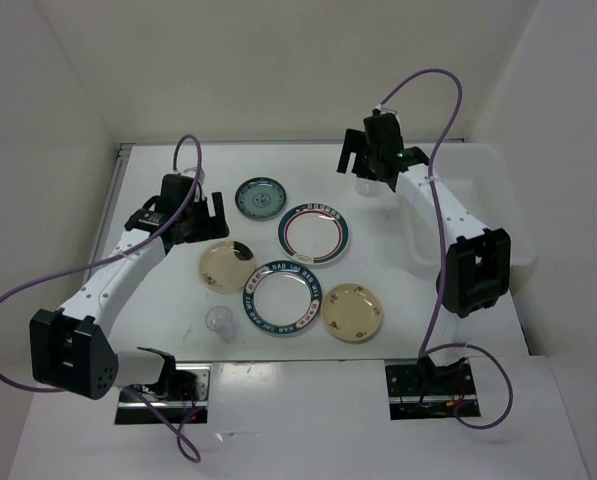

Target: Place the mixed dishes into the plastic bin

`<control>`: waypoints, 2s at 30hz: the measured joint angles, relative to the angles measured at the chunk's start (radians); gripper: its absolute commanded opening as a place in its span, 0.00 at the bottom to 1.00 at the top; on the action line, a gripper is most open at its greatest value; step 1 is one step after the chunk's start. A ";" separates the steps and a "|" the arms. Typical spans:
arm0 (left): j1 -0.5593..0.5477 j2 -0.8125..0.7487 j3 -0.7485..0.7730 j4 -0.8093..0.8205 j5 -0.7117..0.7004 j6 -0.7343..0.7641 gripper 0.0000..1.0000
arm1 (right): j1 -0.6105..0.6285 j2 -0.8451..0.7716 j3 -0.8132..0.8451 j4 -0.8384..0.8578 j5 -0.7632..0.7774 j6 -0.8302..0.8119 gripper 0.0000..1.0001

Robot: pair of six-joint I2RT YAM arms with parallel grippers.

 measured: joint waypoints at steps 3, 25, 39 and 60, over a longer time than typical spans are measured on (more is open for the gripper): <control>0.000 -0.002 0.005 0.007 -0.016 -0.001 1.00 | -0.035 0.118 0.116 -0.002 0.008 -0.021 0.65; 0.034 -0.188 -0.083 0.031 -0.127 -0.086 1.00 | -0.094 0.552 0.486 -0.054 -0.003 -0.045 0.35; 0.034 -0.168 -0.083 0.043 -0.096 -0.087 1.00 | -0.094 0.598 0.500 -0.093 -0.010 -0.061 0.00; 0.034 -0.142 -0.102 0.094 -0.019 -0.111 1.00 | -0.238 0.174 0.637 -0.237 -0.030 -0.092 0.00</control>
